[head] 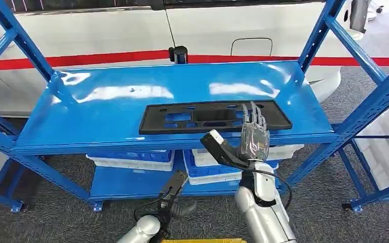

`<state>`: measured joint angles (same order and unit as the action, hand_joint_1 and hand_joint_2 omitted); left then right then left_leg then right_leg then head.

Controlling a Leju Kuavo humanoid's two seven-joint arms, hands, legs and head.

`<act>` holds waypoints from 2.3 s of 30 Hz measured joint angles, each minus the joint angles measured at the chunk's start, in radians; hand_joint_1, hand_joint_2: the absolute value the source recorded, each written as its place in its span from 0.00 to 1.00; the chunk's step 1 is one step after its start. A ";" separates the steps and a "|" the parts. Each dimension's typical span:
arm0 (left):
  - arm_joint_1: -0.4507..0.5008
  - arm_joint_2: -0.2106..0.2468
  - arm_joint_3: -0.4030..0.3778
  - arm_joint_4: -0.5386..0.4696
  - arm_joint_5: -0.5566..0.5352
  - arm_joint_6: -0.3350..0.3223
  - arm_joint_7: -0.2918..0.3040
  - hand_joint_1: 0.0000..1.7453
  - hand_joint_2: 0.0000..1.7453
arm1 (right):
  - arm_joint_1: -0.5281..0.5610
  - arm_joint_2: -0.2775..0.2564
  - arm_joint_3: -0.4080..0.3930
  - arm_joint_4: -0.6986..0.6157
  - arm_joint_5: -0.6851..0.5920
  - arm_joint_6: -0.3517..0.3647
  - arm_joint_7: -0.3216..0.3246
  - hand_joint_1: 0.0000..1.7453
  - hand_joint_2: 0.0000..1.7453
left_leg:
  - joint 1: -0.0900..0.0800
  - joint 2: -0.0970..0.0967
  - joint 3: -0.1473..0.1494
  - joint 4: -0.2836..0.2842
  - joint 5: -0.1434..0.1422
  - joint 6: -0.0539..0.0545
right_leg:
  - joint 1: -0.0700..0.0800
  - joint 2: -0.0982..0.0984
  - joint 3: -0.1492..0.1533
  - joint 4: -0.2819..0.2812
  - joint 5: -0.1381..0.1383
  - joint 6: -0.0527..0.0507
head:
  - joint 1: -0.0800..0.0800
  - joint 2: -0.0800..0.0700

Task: Take the parts from the cabinet and place them on the table.

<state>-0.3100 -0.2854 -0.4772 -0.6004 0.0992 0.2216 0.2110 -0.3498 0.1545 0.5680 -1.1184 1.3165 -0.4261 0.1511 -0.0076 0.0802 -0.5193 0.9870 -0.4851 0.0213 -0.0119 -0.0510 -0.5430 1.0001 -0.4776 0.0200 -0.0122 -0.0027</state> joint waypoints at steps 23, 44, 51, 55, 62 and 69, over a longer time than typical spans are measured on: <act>-0.038 0.003 -0.022 0.063 0.103 0.007 -0.024 0.00 1.00 | -0.229 0.130 0.080 0.371 -0.033 -0.005 -0.019 0.00 1.00 | 0.000 0.000 0.000 0.000 0.000 0.000 | 0.000 0.000 0.000 0.000 0.000 0.000 | 0.000 0.000; -0.029 -0.021 -0.061 -0.013 0.127 0.062 -0.010 0.00 1.00 | -0.309 0.157 0.102 0.600 -0.069 -0.041 -0.016 1.00 1.00 | 0.000 -0.001 0.000 0.000 0.001 0.000 | 0.000 0.000 0.000 0.000 0.000 0.000 | 0.000 0.000; -0.029 -0.021 -0.066 -0.019 0.129 0.063 -0.012 0.00 1.00 | -0.331 0.153 0.100 0.611 -0.075 -0.047 -0.018 1.00 1.00 | 0.000 0.000 0.000 0.000 0.001 0.000 | 0.000 0.000 0.000 0.000 0.000 0.000 | 0.000 0.000; -0.029 -0.021 -0.067 -0.019 0.132 0.063 -0.017 0.00 1.00 | -0.338 0.150 0.099 0.613 -0.082 -0.066 -0.021 1.00 1.00 | 0.000 0.000 0.000 0.000 0.001 0.000 | 0.000 0.000 0.000 0.000 0.000 0.000 | 0.000 0.000; -0.032 -0.021 -0.068 -0.016 0.172 0.056 -0.042 0.00 1.00 | -0.339 0.145 0.098 0.613 -0.087 -0.070 -0.053 1.00 1.00 | 0.000 0.000 0.000 0.000 0.001 0.000 | 0.000 0.000 0.000 0.000 0.000 0.000 | 0.000 0.000; -0.038 -0.017 -0.068 -0.007 0.219 0.050 -0.072 0.00 1.00 | -0.339 0.144 0.095 0.632 -0.095 -0.118 -0.097 1.00 1.00 | 0.000 0.000 0.000 0.000 0.001 0.000 | 0.000 0.000 0.000 0.000 0.000 0.000 | 0.000 0.000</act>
<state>-0.3481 -0.3025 -0.5447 -0.6077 0.3178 0.2713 0.1388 -0.6890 0.2983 0.6630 -0.4868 1.2211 -0.5436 0.0545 -0.0076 0.0801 -0.5196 0.9873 -0.4845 0.0216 -0.0120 -0.0511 -0.5431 1.0003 -0.4776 0.0200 -0.0118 -0.0027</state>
